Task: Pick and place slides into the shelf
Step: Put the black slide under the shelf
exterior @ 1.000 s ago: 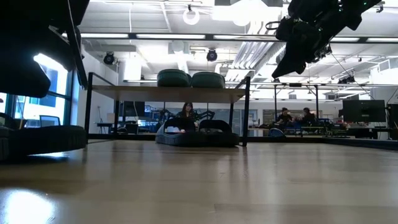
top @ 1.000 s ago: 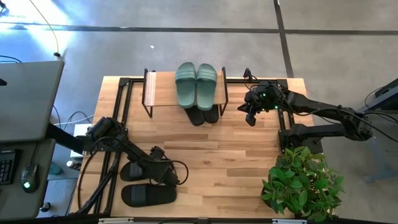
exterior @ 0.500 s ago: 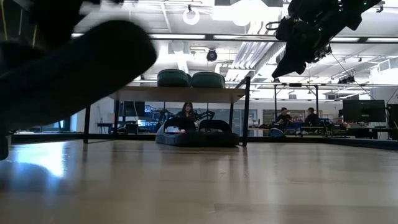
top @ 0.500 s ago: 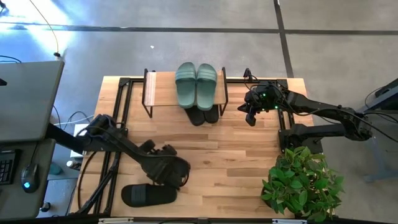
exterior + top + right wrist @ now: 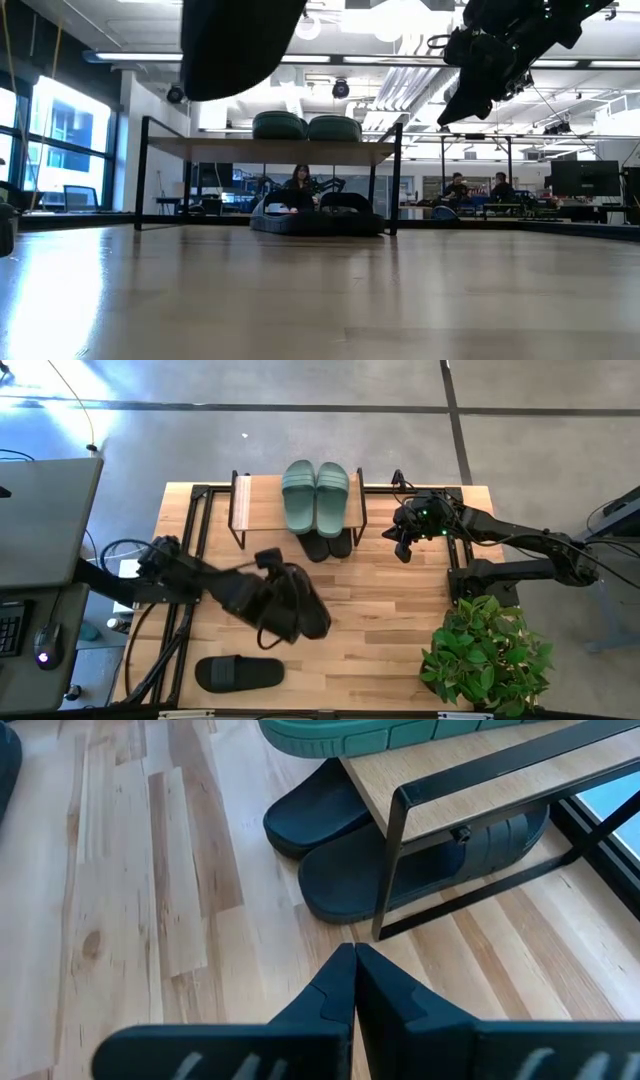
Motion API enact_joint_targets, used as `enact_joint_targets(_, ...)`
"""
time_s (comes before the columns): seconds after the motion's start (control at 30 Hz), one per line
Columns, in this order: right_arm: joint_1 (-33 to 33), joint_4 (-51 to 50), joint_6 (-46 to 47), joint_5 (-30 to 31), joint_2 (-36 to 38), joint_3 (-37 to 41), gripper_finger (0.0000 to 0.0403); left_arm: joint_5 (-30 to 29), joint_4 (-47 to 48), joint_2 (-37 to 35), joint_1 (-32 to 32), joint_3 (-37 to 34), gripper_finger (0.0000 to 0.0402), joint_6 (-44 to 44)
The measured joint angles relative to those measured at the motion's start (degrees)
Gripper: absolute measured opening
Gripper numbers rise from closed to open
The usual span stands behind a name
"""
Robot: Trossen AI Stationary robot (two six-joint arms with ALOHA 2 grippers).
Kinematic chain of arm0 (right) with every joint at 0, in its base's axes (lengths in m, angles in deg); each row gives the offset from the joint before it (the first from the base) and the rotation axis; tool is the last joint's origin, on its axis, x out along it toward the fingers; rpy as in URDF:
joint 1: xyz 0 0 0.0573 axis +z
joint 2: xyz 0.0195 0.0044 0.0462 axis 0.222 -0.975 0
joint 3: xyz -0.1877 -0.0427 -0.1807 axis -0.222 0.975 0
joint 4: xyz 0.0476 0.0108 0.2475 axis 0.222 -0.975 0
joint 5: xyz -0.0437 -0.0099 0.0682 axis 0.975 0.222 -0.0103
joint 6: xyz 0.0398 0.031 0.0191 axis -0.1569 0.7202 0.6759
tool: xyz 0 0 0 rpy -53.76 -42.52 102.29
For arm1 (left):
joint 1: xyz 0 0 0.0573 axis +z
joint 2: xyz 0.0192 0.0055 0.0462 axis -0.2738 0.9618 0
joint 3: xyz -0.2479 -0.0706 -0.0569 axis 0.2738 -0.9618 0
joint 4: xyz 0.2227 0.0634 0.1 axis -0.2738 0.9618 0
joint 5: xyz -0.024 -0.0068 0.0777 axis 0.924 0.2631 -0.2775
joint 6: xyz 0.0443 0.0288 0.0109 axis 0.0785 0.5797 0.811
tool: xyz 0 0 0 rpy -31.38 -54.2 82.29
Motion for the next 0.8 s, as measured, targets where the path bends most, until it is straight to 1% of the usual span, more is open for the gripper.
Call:
enact_joint_targets(0.1,0.0,0.0,0.0,0.0,0.0,0.0,0.0000,0.2,-0.2,-0.8,1.8,1.7,0.0000,4.9)
enact_joint_targets(0.2,0.0,0.1,0.0,0.0,0.0,0.0,0.0000,1.0,-0.5,-2.7,2.9,1.2,0.0000,8.6)
enact_joint_targets(0.3,0.0,0.4,-0.1,0.1,0.0,0.0,0.0000,1.9,-3.4,-4.3,3.5,-0.5,0.0000,11.7)
enact_joint_targets(0.37,0.0,0.6,-0.1,0.2,0.0,0.0,0.0000,3.1,-8.6,-5.9,3.5,-3.3,0.0000,14.5)
enact_joint_targets(0.47,0.0,1.0,-0.2,0.2,0.0,0.0,0.0000,7.6,-19.3,-9.4,3.4,-10.7,0.0000,18.9)
enact_joint_targets(0.53,0.0,1.0,-0.2,0.2,0.0,0.0,0.0000,10.7,-26.3,-12.4,3.4,-17.3,0.0000,20.9)
enact_joint_targets(0.57,0.0,1.0,-0.2,0.2,0.0,0.0,0.0000,11.4,-28.3,-13.7,3.6,-20.7,0.0000,21.2)
enact_joint_targets(0.67,0.0,1.3,-0.2,0.1,0.0,0.0,0.0000,11.4,-30.7,-17.0,4.4,-30.8,0.0000,20.0)
enact_joint_targets(0.73,0.0,1.5,-0.2,0.2,0.0,0.0,0.0000,10.0,-31.1,-17.6,5.4,-36.4,0.0000,19.5)
enact_joint_targets(0.8,0.0,2.3,-0.2,0.2,0.0,0.0,0.0000,9.8,-32.6,-17.6,6.4,-41.3,0.0000,19.9)
